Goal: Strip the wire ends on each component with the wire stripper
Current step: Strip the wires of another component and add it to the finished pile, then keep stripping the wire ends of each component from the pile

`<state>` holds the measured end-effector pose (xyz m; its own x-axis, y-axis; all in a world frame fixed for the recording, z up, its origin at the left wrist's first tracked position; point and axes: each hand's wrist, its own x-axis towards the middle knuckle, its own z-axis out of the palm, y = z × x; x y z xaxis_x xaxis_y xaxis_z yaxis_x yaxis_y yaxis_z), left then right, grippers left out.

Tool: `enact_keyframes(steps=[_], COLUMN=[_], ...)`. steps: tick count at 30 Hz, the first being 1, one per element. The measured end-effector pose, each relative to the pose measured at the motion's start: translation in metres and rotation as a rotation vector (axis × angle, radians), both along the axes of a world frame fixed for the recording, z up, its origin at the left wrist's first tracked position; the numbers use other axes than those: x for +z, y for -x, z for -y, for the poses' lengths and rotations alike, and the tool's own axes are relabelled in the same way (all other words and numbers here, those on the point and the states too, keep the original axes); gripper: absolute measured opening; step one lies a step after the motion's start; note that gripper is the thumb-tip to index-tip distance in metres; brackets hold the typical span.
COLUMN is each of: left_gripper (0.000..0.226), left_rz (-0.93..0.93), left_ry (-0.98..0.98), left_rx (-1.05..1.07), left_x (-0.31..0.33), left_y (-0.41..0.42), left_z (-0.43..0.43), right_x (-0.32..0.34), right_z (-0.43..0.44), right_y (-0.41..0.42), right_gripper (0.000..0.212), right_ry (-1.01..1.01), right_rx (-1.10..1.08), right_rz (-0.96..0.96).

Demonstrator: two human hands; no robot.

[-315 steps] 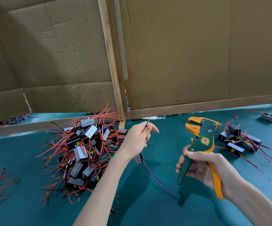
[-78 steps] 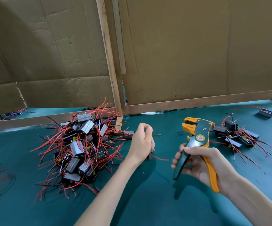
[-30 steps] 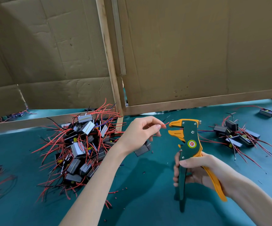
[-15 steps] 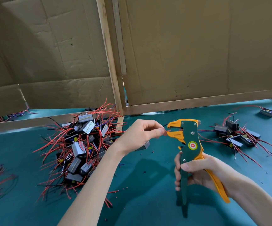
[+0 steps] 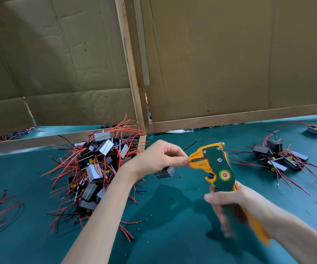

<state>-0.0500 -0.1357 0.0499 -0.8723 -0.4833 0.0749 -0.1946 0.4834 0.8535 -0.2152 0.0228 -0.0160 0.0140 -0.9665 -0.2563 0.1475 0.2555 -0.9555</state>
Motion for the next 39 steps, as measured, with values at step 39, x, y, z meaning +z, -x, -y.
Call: enact_keyframes(steps=[39], left_gripper=[0.047], left_rz=[0.099], left_ry=[1.009], left_rx=[1.017], left_x=[0.02], left_y=[-0.032], left_z=[0.025], right_x=[-0.009], right_z=[0.033], right_y=[0.018], right_gripper=[0.007], right_ry=[-0.142], right_rx=[-0.251], right_rz=[0.522])
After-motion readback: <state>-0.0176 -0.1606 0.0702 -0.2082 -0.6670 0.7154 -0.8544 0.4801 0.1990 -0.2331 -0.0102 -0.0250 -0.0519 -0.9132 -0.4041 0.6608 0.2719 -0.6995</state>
